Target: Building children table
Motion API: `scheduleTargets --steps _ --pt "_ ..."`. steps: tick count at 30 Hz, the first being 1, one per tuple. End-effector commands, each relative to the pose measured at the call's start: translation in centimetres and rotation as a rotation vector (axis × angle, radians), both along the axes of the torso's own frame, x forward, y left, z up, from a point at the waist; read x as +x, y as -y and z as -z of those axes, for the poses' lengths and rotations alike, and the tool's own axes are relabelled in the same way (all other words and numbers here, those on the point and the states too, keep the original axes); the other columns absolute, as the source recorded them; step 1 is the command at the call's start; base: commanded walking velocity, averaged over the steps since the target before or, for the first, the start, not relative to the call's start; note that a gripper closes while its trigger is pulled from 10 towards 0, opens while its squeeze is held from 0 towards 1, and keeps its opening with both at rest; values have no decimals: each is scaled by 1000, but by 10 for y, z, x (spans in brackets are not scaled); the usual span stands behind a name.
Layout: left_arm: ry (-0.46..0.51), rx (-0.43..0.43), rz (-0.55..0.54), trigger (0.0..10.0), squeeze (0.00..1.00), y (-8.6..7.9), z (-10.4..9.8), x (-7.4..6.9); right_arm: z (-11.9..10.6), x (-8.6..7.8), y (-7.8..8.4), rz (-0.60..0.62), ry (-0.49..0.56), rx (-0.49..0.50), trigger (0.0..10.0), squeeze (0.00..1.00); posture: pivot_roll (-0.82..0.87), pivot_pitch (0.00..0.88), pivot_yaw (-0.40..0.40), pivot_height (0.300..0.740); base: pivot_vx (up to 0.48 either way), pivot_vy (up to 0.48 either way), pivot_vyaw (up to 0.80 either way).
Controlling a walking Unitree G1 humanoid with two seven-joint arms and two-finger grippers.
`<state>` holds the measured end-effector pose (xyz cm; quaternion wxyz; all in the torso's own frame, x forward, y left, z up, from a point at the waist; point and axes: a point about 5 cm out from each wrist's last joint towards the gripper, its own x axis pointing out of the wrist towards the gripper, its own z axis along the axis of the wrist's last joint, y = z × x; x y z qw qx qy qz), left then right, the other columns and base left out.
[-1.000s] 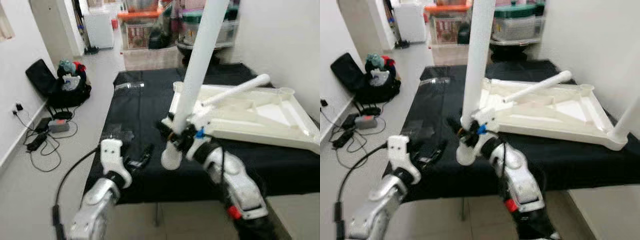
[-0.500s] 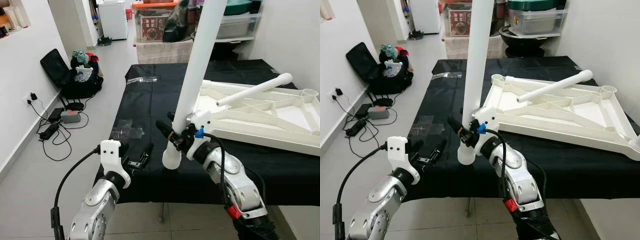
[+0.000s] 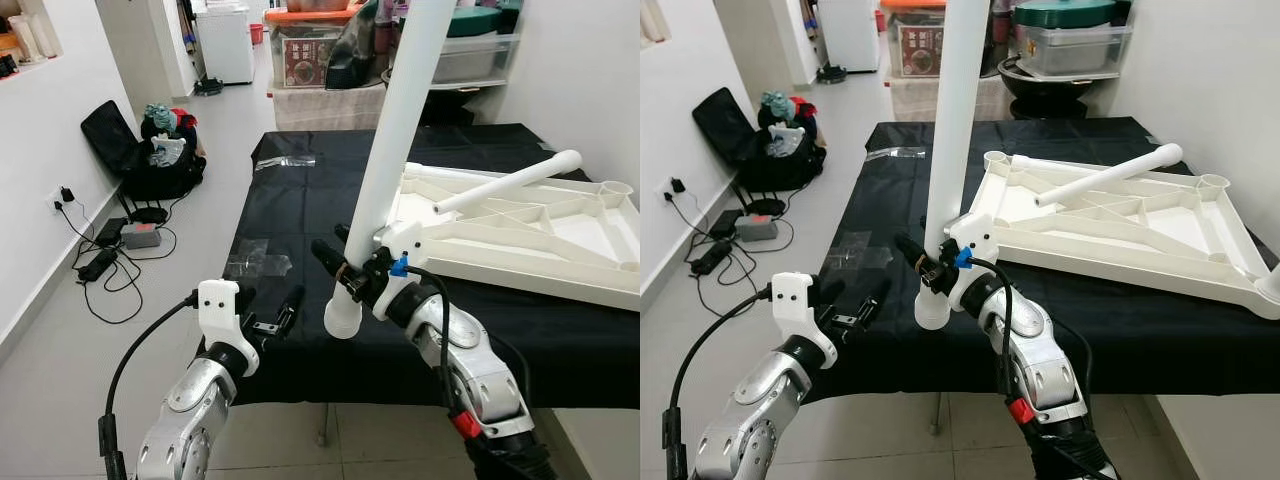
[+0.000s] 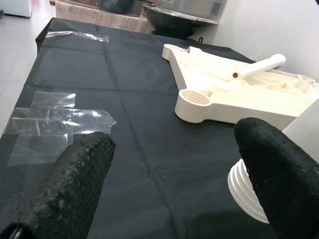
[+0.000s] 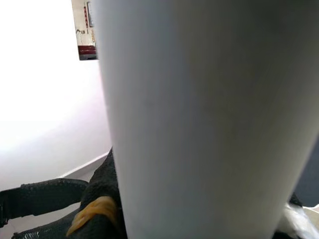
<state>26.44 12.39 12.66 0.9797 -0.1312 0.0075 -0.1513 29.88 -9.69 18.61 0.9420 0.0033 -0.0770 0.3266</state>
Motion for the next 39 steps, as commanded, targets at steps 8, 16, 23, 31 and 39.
scheduleTargets --steps 8,16,23,31,39 --pt "-15 -4 -1 10000 0 -1 2 2 -6 3 0 3 26 5 10000 0 -118 0 4 740 0 0 0" --pt "-15 -8 -4 10000 0 -1 2 2 -7 3 1 4 27 4 10000 0 -119 0 2 740 0 0 0" --pt "-16 -10 -2 10000 0 -1 2 2 -8 4 1 4 31 3 10000 0 -119 0 3 740 0 0 0" --pt "-13 -9 -3 10000 0 -2 0 3 -11 4 1 4 37 5 10000 0 -100 0 2 740 0 0 0" --pt "34 39 -34 10000 0 -8 -8 7 -19 8 4 26 64 19 10000 0 -48 0 -10 740 0 0 0"
